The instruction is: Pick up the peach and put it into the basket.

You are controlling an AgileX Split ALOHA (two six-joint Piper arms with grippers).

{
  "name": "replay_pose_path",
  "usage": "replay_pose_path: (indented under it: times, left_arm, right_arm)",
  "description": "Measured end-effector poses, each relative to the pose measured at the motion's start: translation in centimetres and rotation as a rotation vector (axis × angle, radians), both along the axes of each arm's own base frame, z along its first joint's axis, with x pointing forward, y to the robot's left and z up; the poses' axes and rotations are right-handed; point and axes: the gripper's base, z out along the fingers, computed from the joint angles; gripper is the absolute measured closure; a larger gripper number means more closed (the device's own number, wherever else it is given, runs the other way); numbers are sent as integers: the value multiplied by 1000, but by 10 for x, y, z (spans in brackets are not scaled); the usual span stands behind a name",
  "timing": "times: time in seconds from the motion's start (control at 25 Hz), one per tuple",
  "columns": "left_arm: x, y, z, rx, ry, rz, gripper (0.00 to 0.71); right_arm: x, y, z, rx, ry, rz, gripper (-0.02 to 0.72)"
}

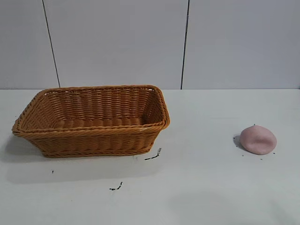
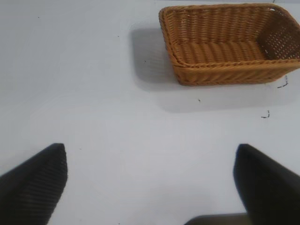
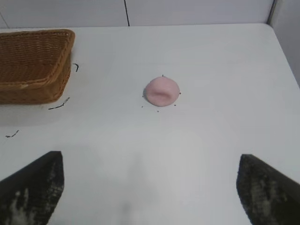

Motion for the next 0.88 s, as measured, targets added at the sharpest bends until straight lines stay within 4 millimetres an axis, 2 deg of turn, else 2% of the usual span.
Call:
replay_pose_path:
  times: [0.16, 0.28, 0.44, 0.64, 0.88]
  left_arm:
    - [0, 0, 0, 0, 0, 0, 17]
    - [0, 0, 0, 0, 0, 0, 17]
    - [0, 0, 0, 0, 0, 0, 17]
    - [0, 0, 0, 0, 0, 0, 17]
    - [0, 0, 0, 0, 0, 0, 17]
  right_arm:
    - [28, 0, 17, 0, 88, -1, 8]
    - [57, 0, 28, -1, 175, -2, 8]
    - [106, 1, 34, -5, 310, -1, 8]
    - [172, 2, 25, -21, 480, 14, 8]
    - [263, 1, -6, -45, 658, 18, 8]
